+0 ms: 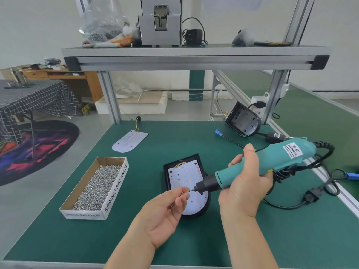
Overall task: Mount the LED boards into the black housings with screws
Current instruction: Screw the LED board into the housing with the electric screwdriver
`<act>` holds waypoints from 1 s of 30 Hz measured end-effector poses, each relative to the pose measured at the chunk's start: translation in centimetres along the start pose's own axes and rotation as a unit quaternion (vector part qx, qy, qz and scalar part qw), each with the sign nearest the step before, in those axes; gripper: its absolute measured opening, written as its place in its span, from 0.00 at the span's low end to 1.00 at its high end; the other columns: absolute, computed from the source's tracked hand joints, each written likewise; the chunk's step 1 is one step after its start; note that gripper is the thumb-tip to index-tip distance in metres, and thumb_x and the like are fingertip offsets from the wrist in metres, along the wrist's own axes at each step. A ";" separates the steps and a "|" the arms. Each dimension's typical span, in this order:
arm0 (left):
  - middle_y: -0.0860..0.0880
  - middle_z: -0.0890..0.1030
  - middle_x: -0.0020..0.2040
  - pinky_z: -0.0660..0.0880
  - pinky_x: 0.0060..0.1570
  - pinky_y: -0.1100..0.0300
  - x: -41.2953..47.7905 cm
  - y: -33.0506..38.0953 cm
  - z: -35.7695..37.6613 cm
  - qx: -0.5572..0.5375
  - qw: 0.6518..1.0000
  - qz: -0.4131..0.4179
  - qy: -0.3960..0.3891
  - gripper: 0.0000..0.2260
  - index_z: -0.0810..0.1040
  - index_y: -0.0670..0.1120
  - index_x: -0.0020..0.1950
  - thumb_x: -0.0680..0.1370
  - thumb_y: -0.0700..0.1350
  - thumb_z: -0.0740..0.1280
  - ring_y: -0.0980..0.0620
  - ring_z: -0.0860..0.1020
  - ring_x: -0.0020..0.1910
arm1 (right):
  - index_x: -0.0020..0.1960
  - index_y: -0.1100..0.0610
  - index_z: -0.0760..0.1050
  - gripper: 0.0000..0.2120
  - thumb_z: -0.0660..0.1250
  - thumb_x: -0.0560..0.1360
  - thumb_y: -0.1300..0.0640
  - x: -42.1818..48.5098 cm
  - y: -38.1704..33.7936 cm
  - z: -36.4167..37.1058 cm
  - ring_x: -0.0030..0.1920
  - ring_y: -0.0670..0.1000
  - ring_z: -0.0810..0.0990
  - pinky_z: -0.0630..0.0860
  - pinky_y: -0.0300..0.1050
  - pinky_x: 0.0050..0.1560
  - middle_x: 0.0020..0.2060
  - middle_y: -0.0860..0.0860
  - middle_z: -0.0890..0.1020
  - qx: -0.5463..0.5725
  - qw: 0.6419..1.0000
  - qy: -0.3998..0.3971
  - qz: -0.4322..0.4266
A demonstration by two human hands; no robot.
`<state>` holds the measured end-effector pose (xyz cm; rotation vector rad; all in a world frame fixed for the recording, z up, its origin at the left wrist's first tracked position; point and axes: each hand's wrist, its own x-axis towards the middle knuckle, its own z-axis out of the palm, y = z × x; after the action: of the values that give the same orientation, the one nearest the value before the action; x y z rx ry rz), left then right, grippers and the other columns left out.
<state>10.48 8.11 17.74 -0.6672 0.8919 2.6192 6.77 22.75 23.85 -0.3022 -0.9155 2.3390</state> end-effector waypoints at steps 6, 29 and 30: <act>0.35 0.83 0.42 0.79 0.29 0.65 0.0 0.1 -0.2 0.025 0.999 -0.008 -0.031 0.09 0.84 0.30 0.45 0.67 0.33 0.71 0.48 0.83 0.34 | 0.30 0.43 0.78 0.19 0.70 0.77 0.59 -0.1 -0.1 0.2 0.28 0.44 0.73 0.72 0.37 0.32 0.26 0.40 0.76 -0.002 1.000 -0.027 -0.012; 0.36 0.84 0.40 0.77 0.36 0.64 -0.2 0.5 0.5 0.343 0.921 0.170 -0.076 0.12 0.86 0.42 0.41 0.77 0.29 0.67 0.51 0.80 0.33 | 0.40 0.50 0.70 0.11 0.72 0.74 0.57 1.2 0.4 -0.1 0.27 0.46 0.72 0.70 0.35 0.29 0.26 0.44 0.74 -0.053 0.998 0.008 0.020; 0.37 0.84 0.40 0.77 0.37 0.64 -0.2 0.3 0.6 0.357 0.913 0.182 -0.073 0.13 0.86 0.43 0.41 0.77 0.29 0.67 0.51 0.80 0.33 | 0.41 0.50 0.70 0.11 0.72 0.74 0.57 1.4 0.4 -0.2 0.26 0.46 0.72 0.70 0.35 0.29 0.25 0.43 0.74 -0.054 0.998 0.021 0.027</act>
<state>10.30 8.20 18.44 -0.1103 1.9202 2.2927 5.58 23.46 23.40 -0.4227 -1.0273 2.3277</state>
